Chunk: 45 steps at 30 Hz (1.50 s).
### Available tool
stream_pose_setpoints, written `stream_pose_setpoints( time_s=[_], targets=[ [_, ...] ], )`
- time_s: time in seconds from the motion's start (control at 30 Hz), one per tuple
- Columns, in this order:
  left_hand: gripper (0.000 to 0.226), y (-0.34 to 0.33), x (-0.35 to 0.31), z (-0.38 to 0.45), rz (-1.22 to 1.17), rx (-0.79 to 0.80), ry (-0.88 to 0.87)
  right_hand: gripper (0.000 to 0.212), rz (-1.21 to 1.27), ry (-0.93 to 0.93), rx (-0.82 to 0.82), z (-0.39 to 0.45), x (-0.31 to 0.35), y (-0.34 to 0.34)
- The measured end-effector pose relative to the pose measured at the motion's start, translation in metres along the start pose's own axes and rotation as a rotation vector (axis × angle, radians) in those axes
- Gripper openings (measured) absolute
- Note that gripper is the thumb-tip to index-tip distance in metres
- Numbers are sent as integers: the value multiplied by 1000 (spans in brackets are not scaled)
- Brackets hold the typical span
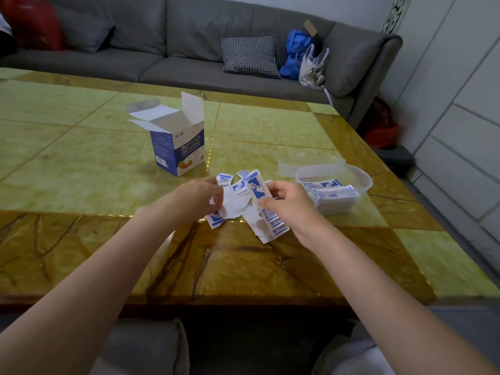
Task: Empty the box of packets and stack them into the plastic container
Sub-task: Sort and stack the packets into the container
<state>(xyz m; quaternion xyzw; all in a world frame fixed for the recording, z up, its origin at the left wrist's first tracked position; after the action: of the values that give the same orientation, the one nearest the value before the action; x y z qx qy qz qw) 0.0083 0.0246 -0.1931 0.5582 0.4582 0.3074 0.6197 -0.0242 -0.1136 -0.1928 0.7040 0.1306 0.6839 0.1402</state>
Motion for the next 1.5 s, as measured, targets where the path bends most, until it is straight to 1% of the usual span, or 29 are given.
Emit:
stream_pose_setpoints(
  time_s=[0.07, 0.1, 0.17, 0.2, 0.23, 0.3, 0.37, 0.43, 0.47, 0.5, 0.53, 0.57, 0.6, 0.63, 0.67, 0.7, 0.77, 0.87, 0.9, 0.97, 1.0, 1.07, 1.13, 1.27, 1.37, 1.5],
  targets=[
    [9, 6, 3, -1, -18, -67, 25, 16, 161, -42, 10, 0, -3, -2],
    [9, 15, 7, -2, -64, -149, 63, 16, 277, -77, 21, -1, -4, -4],
    [9, 39, 19, -8, -240, -361, 186, 17, 494, -138, 51, -2, -5, -10],
    [8, 47, 23, -11, -347, -435, 232, 17, 559, -153, 71, -2, -4, -12],
    [6, 49, 23, -12, -447, -450, 256, 16, 608, -162, 103, -3, -2, -16],
    [11, 36, 9, -11, -658, -367, 273, 14, 656, -175, 187, -6, 2, -25],
    [19, 13, -9, -12, -929, -223, 300, 14, 595, -178, 217, -8, 1, -30],
    [21, -3, -23, -12, -1136, -84, 308, 10, 404, -129, 112, -6, -1, -18],
    [21, -5, -24, -12, -1176, -39, 312, 9, 230, -58, 26, -5, 2, -6],
    [20, -5, -21, -12, -1169, -19, 321, 10, 4, 55, -54, -4, 13, 7],
    [16, -1, -14, -10, -1101, -30, 321, 13, -234, 204, -100, -5, 29, 14],
    [11, 3, -8, -9, -1007, -51, 307, 16, -456, 350, -99, -7, 42, 12],
    [13, 4, -4, -9, -928, -54, 282, 22, -646, 460, -52, -11, 49, 4],
    [23, 3, -5, -9, -875, -33, 248, 32, -801, 520, 21, -14, 48, -7],
    [31, 0, -10, -10, -812, -8, 196, 43, -915, 542, 96, -17, 42, -17],
    [33, -1, -17, -10, -695, -6, 138, 51, -988, 545, 161, -20, 34, -26],
    [26, -2, -29, -10, -440, -56, 47, 57, -990, 542, 240, -24, 23, -38],
    [15, -1, -24, -10, -305, -109, 85, 42, -871, 489, 246, -22, 18, -30],
    [14, -1, -22, -9, -270, -108, 93, 36, -895, 480, 242, -21, 16, -25],
    [16, -2, -23, -8, -221, -98, 89, 27, -1034, 497, 241, -24, 14, -19],
    [17, -1, -24, -9, -200, -98, 81, 26, -1106, 506, 242, -25, 13, -16],
    [20, 0, -25, -10, -157, -111, 68, 29, -1173, 498, 236, -28, 13, -9],
    [22, 0, -26, -9, -134, -118, 71, 28, -1180, 477, 226, -30, 13, -4],
    [20, 2, -33, -7, -168, -108, 40, 20, -984, 384, 276, -28, 7, -3],
    [21, 0, -42, -7, -184, -95, 16, 18, -930, 356, 272, -26, 8, 1],
    [20, 0, -38, -8, -288, -105, 41, 18, -880, 351, 242, -29, 14, 5]
  ],
)
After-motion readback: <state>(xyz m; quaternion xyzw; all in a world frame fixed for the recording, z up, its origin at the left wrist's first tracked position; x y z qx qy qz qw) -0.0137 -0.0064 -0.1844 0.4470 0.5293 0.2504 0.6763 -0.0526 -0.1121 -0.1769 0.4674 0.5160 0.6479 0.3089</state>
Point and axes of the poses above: each hand's wrist, its own z-axis towards the middle knuckle, its own y-axis out of the back of the hand, x = y × z, the point moved 10 cm from there along z, towards the middle knuckle, and after that the axes turned 4 degrees about y, right-handed, at the moved point
